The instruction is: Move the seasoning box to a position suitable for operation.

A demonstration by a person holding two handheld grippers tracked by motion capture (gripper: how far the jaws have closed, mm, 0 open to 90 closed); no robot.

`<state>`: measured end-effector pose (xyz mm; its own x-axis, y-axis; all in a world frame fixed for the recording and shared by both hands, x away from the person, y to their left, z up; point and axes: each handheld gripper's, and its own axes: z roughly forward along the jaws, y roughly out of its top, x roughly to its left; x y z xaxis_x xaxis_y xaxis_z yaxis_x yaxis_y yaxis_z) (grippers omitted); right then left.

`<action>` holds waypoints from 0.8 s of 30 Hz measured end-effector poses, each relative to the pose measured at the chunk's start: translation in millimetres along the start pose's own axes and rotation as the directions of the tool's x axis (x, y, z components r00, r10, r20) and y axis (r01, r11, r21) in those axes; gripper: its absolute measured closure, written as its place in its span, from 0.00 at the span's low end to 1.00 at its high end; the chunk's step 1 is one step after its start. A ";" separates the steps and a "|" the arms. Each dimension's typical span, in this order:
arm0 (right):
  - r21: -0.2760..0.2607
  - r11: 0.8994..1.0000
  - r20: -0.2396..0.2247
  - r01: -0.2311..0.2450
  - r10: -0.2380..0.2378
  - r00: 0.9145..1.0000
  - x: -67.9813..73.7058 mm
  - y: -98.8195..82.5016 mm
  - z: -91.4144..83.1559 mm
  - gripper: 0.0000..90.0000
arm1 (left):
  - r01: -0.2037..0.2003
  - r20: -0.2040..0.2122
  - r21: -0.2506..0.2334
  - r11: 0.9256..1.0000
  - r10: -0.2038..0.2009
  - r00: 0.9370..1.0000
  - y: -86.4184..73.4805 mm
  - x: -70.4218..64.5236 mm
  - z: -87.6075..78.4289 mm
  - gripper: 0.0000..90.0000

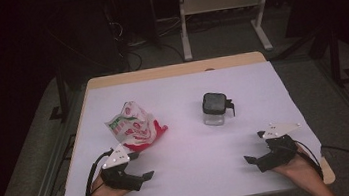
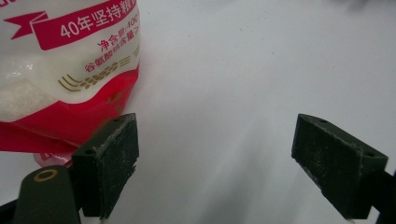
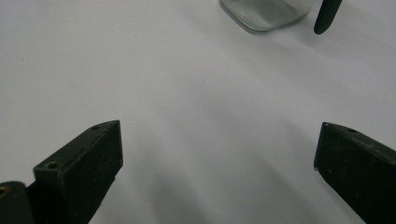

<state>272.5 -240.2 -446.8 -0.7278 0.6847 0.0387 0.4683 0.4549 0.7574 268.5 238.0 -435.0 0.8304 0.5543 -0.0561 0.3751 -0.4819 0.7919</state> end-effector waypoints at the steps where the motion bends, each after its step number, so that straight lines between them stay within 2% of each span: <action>1: -0.001 1.000 -0.001 -0.004 0.004 1.000 -0.4 -0.1 0.3 0.01 | -0.002 0.001 0.001 1.000 0.002 1.000 -0.1 0.2 0.2 0.16; 4: -0.005 1.000 -0.005 -0.010 0.010 1.000 -0.8 0.3 -0.5 0.01 | -0.012 -0.004 0.006 1.000 0.012 1.000 -0.1 0.1 -0.5 0.16; 9: 0.002 1.000 -0.001 -0.010 0.010 1.000 -3.5 1.3 -0.8 0.01 | 0.011 0.006 -0.009 1.000 -0.011 1.000 -0.6 0.8 -1.0 0.16; 12: 0.001 1.000 0.001 -0.002 0.002 1.000 -3.2 4.9 -3.1 0.01 | 0.005 0.010 -0.004 1.000 -0.005 1.000 -1.0 -1.0 -1.1 0.16; 14: 0.000 1.000 0.013 0.001 -0.001 1.000 -3.2 9.1 -4.7 0.01 | 0.007 0.014 -0.005 1.000 -0.007 1.000 -1.2 -1.2 -1.5 0.16; 19: 0.011 1.000 0.005 0.013 -0.013 1.000 -3.4 21.7 -6.8 0.01 | 0.010 0.006 -0.011 1.000 -0.010 1.000 -1.3 -1.6 -3.0 0.16; 24: 0.032 0.998 0.000 0.057 -0.057 0.998 -3.4 39.9 -8.3 0.01 | 0.015 0.003 -0.024 1.000 -0.015 1.000 -0.5 -2.2 -3.8 0.17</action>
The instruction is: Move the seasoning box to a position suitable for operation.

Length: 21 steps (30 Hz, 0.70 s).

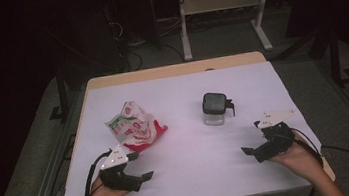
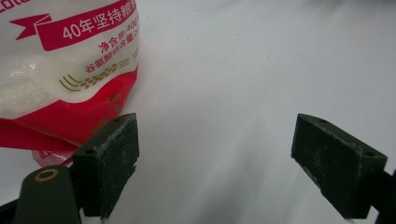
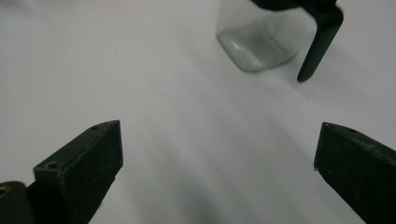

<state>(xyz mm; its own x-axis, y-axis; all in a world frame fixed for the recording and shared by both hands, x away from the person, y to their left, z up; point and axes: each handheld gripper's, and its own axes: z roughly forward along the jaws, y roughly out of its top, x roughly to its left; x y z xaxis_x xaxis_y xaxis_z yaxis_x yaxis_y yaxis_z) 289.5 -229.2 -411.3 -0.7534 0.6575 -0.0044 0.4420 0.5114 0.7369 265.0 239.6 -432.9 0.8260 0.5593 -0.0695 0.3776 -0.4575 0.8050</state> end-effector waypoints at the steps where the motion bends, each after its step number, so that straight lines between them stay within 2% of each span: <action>1: -0.002 1.000 0.002 0.015 -0.015 1.000 -1.2 4.5 0.1 0.01 | -0.002 0.000 0.001 1.000 0.002 1.000 -0.1 0.0 0.0 0.17; 10: 0.004 0.999 -0.002 0.042 -0.042 0.999 -12.3 27.4 -0.7 0.01 | -0.006 0.001 0.003 1.000 0.006 1.000 -1.1 0.9 -0.5 0.17; 13: 0.020 0.998 -0.003 0.051 -0.051 0.999 -15.3 36.5 -2.6 0.01 | 0.009 0.003 0.000 1.000 -0.009 1.000 -1.4 0.5 -0.5 0.17; 15: 0.027 0.998 -0.008 0.052 -0.052 0.999 -18.3 41.5 -2.4 0.01 | -0.005 0.000 0.002 1.000 0.005 1.000 -1.5 1.3 -0.6 0.17; 21: 0.057 0.995 -0.030 0.079 -0.077 0.997 -25.1 58.8 -2.7 0.01 | -0.003 0.009 0.001 1.000 0.003 1.000 -0.7 0.0 0.2 0.17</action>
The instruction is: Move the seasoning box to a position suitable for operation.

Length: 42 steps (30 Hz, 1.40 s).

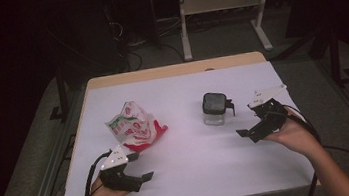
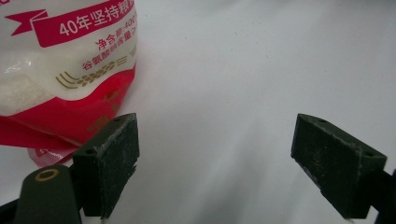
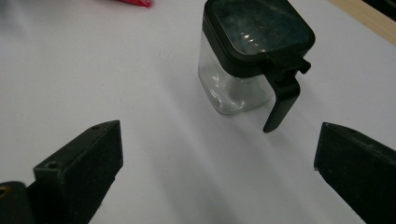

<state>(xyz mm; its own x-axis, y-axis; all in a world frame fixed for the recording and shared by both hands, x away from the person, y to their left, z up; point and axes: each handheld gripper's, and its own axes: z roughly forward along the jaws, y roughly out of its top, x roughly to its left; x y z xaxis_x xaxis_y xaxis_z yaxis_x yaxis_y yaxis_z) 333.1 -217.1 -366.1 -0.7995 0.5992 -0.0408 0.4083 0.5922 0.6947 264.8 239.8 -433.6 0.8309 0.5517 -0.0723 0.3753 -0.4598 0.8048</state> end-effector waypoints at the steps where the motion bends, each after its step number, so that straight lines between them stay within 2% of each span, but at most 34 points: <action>1: 0.005 1.000 0.001 0.004 -0.004 1.000 -0.3 2.6 -0.1 0.01 | 0.000 0.003 -0.001 1.000 0.000 1.000 0.1 -0.3 0.1 0.17; 2: 0.010 1.000 0.003 0.018 -0.018 1.000 -1.3 6.9 -0.2 0.01 | 0.002 0.004 -0.002 1.000 -0.002 1.000 0.1 -0.5 0.1 0.17; 9: 0.039 0.998 -0.009 0.042 -0.041 0.999 -10.5 27.4 4.5 0.01 | 0.008 0.006 -0.002 1.000 -0.008 1.000 -0.5 -1.0 0.5 0.17; 10: 0.029 0.999 -0.015 0.043 -0.043 0.999 -11.9 29.5 5.6 0.01 | 0.009 0.007 -0.002 1.000 -0.009 1.000 -0.5 -1.0 0.5 0.17; 11: 0.033 0.999 -0.026 0.032 -0.032 0.999 -12.7 31.6 6.3 0.01 | 0.009 0.007 -0.002 1.000 -0.009 1.000 -0.4 -1.0 0.5 0.17; 12: 0.041 0.998 -0.028 0.041 -0.040 0.999 -14.3 34.5 8.3 0.01 | 0.008 0.006 -0.002 1.000 -0.008 1.000 -0.5 -0.9 0.5 0.17; 14: 0.059 0.996 -0.024 0.062 -0.060 0.998 -16.6 39.6 11.8 0.01 | 0.008 0.008 -0.001 1.000 -0.008 1.000 -0.5 -0.7 0.7 0.17; 16: 0.069 0.996 -0.027 0.062 -0.061 0.998 -18.2 44.7 14.5 0.01 | 0.007 0.008 0.004 1.000 -0.007 1.000 -0.8 -0.4 0.7 0.17; 18: 0.086 0.993 -0.013 0.082 -0.081 0.997 -19.5 49.7 17.4 0.01 | 0.005 0.010 0.003 1.000 -0.005 1.000 -1.2 -0.1 0.6 0.17; 20: 0.092 0.992 -0.017 0.081 -0.080 0.997 -20.8 55.0 18.8 0.01 | 0.006 0.010 0.007 1.000 -0.006 1.000 -1.3 -0.1 0.8 0.17; 26: 0.131 0.983 -0.015 0.129 -0.128 0.992 -26.2 74.0 22.0 0.01 | 0.008 0.009 0.015 1.000 -0.008 1.000 -0.6 0.4 1.7 0.15; 30: 0.152 0.977 -0.038 0.149 -0.145 0.989 -29.9 85.5 27.5 0.01 | 0.009 0.010 0.016 1.000 -0.009 1.000 -1.3 1.0 1.8 0.15; 34: 0.190 0.964 -0.067 0.187 -0.177 0.982 -30.5 98.7 37.9 0.01 | 0.011 0.015 0.017 1.000 -0.011 1.000 -1.6 1.3 1.6 0.16; 36: 0.218 0.951 -0.071 0.219 -0.209 0.975 -29.6 104.5 43.5 0.01 | 0.017 0.020 0.014 1.000 -0.017 1.000 -1.5 1.0 1.8 0.16; 38: 0.229 0.945 -0.088 0.232 -0.217 0.972 -30.2 110.0 49.1 0.01 | 0.014 0.023 0.016 1.000 -0.014 1.000 -1.2 1.6 1.7 0.16; 40: 0.250 0.937 -0.086 0.245 -0.231 0.969 -30.3 114.9 54.1 0.01 | 0.013 0.025 0.020 1.000 -0.014 1.000 -1.6 1.9 1.5 0.16; 42: 0.233 0.941 -0.113 0.244 -0.223 0.968 -33.1 117.4 59.2 0.01 | 0.006 0.025 0.026 1.000 -0.006 1.000 -1.9 2.4 1.2 0.16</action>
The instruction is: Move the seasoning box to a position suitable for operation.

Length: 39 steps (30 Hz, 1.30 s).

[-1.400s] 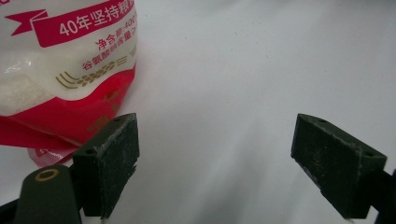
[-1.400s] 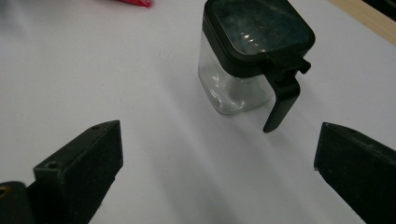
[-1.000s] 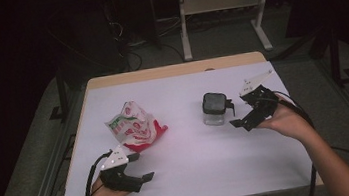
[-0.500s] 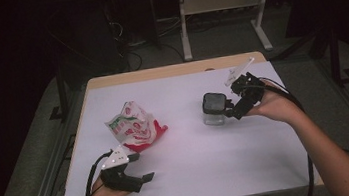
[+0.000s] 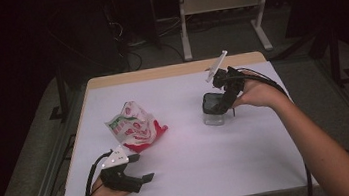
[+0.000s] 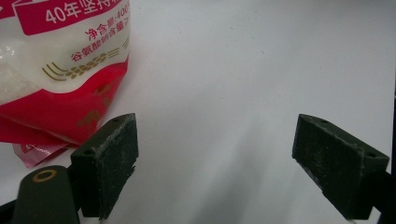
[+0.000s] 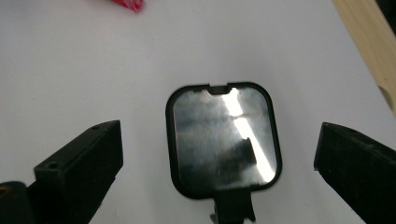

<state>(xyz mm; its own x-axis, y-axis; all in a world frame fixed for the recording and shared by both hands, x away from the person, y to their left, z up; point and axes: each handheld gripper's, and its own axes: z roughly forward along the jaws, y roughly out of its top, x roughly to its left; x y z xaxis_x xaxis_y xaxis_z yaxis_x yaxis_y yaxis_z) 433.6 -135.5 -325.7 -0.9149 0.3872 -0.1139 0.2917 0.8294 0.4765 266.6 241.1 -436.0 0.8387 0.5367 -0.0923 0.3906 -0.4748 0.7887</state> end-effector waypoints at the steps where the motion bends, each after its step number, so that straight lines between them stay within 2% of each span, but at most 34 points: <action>1: 0.014 1.000 -0.004 -0.005 0.005 1.000 -1.9 0.9 3.3 0.01 | 0.004 0.003 -0.001 1.000 -0.004 1.000 0.0 -0.5 0.0 0.16; 2: 0.054 0.998 0.009 0.012 -0.012 1.000 -4.0 1.9 9.0 0.01 | 0.002 0.003 -0.002 1.000 -0.002 1.000 0.1 -0.6 0.1 0.16; 3: 0.071 0.997 0.017 0.018 -0.020 1.000 -5.2 2.3 12.0 0.01 | 0.004 0.004 -0.010 1.000 -0.004 1.000 0.0 -0.9 1.0 0.16; 8: 0.075 0.997 -0.022 0.019 -0.017 1.000 -11.2 5.0 27.5 0.01 | -0.002 0.008 -0.006 1.000 0.002 1.000 0.4 -2.1 1.1 0.16; 14: 0.128 0.991 -0.019 0.037 -0.035 0.999 -10.6 6.6 42.2 0.01 | -0.008 0.008 0.000 1.000 0.008 1.000 0.1 -2.2 1.4 0.16; 19: 0.149 0.988 -0.042 0.046 -0.041 0.998 -11.1 6.8 51.3 0.01 | -0.007 0.009 -0.002 1.000 0.007 1.000 0.1 -2.8 2.1 0.16; 24: 0.191 0.980 -0.060 0.063 -0.053 0.997 -10.4 4.6 61.6 0.01 | -0.012 0.015 -0.003 1.000 0.012 1.000 -0.1 -3.2 2.8 0.16; 31: 0.207 0.976 -0.081 0.074 -0.058 0.995 -10.6 4.1 68.9 0.02 | -0.021 0.020 0.002 1.000 0.021 1.000 -0.1 -3.8 3.5 0.16; 39: 0.228 0.970 -0.107 0.081 -0.057 0.993 -12.8 1.8 73.4 0.12 | -0.022 0.022 0.003 1.000 0.022 1.000 -0.4 -3.8 4.0 0.16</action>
<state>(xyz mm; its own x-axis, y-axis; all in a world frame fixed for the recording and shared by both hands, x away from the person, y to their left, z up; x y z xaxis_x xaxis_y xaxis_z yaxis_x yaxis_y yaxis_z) 466.3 -109.4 -387.4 -0.9547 0.2937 -0.0473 0.2728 0.9278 0.2547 264.8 236.5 -438.5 0.8551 0.5109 -0.0884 0.3733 -0.4883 0.7888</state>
